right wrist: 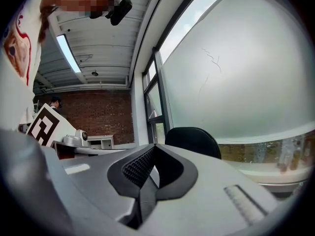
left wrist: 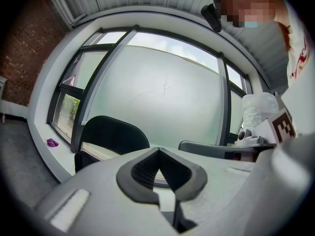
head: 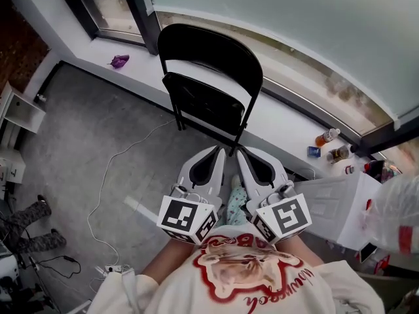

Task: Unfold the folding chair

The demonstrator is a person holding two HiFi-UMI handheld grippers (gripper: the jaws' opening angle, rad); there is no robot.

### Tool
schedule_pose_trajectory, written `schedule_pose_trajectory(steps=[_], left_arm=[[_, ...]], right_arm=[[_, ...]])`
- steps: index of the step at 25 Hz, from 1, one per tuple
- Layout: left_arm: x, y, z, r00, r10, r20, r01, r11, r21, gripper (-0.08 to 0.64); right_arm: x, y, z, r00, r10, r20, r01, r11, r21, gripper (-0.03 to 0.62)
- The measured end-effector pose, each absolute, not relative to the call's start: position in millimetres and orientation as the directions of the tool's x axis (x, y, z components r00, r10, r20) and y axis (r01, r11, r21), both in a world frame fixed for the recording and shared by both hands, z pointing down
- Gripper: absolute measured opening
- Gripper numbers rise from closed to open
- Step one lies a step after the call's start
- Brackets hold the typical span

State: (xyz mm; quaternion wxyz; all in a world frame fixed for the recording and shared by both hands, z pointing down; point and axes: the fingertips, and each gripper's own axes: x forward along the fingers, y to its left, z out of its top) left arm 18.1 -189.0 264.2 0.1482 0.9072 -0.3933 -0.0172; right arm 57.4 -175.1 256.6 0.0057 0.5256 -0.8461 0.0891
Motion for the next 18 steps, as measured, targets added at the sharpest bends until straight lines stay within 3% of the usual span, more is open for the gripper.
schedule_pose_trajectory(steps=[10, 18], left_arm=[[54.5, -279.6, 257.4, 0.668, -0.740, 0.074, -0.729, -0.631, 0.266, 0.000], [82.6, -335.8, 277.1, 0.632, -0.764, 0.133, -0.760, -0.577, 0.300, 0.000]], right_arm=[[96.5, -269.2, 232.6, -0.467, -0.883, 0.039, -0.880, 0.460, -0.123, 0.023], [129.3, -322.8, 253.3, -0.494, -0.864, 0.100, -0.868, 0.481, -0.127, 0.023]])
